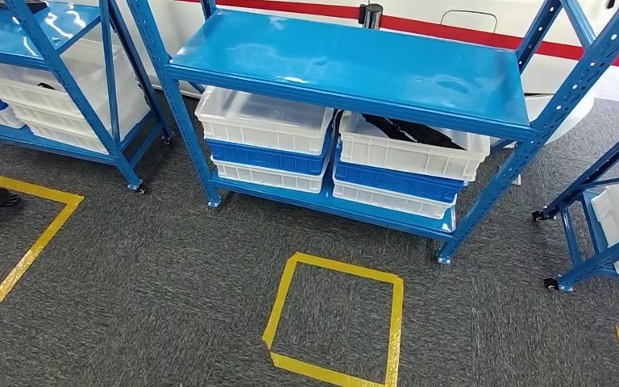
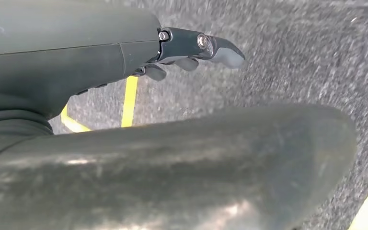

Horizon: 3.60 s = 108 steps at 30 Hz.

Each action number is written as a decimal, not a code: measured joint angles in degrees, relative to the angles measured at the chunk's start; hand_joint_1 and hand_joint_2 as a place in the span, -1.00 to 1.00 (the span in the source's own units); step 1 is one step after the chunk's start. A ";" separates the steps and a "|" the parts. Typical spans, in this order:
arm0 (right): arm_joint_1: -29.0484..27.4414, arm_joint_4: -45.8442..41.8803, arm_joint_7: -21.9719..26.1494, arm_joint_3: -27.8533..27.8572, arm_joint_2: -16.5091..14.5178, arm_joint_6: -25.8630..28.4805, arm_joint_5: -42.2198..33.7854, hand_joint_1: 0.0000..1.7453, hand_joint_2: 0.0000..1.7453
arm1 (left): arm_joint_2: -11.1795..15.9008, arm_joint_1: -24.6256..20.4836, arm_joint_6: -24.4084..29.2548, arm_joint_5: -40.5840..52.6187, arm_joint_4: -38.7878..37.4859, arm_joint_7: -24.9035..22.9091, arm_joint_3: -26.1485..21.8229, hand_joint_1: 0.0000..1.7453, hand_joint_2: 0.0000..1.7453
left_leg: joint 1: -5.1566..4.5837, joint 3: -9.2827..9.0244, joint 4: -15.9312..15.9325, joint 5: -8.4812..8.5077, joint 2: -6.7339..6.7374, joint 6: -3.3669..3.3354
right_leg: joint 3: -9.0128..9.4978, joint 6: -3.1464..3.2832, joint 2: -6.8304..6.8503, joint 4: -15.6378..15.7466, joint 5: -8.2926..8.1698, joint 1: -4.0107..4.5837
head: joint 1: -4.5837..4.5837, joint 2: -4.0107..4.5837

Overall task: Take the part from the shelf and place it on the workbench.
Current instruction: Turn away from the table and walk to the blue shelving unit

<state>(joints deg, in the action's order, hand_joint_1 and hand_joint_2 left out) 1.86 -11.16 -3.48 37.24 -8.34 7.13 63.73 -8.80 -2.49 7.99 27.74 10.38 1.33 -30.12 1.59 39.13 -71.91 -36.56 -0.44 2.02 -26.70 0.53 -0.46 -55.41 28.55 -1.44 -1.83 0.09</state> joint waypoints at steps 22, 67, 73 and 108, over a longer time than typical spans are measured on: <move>0.02 0.10 0.08 0.07 -0.10 -0.04 0.00 -1.00 -1.00 | -0.01 0.06 -0.07 0.03 -0.10 -0.42 -0.14 -1.00 -1.00 | -0.17 -13.72 13.72 4.44 -0.29 -1.29 | -9.79 -3.03 1.03 -2.71 -4.06 0.51 | 0.70 -0.03; 0.55 0.13 0.44 1.55 -0.46 0.17 -0.29 -1.00 -1.00 | 0.35 -0.70 1.10 0.75 -0.07 0.31 -0.77 -1.00 -1.00 | -0.14 -5.60 12.00 9.03 -1.26 -1.09 | -5.14 -0.63 -4.64 -2.95 -1.50 1.22 | -0.72 -0.03; 0.52 0.12 0.52 1.56 -0.49 0.33 -0.15 -1.00 -1.00 | 0.38 -0.70 1.10 0.80 -0.05 0.63 -0.82 -1.00 -1.00 | -0.53 -5.94 12.38 8.94 -1.24 -3.03 | -5.51 -1.96 -3.59 -2.50 -1.31 0.77 | -0.37 -0.03; 0.72 0.15 0.78 1.62 -0.38 0.17 0.11 -1.00 -1.00 | 0.54 -0.52 0.90 1.11 0.04 0.77 -0.93 -1.00 -1.00 | -1.03 -7.97 14.58 9.53 0.18 -4.65 | -8.49 -2.00 -0.31 -13.90 4.81 1.07 | 1.03 -0.03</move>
<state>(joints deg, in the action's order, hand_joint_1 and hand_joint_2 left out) 2.58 -11.02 -2.70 38.86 -8.72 7.29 63.84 -8.27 -3.01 8.89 28.86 10.43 2.10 -31.05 0.56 31.16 -57.34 -27.03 -0.26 -2.62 -35.19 -1.47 -0.77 -69.32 33.36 -0.37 -0.80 0.07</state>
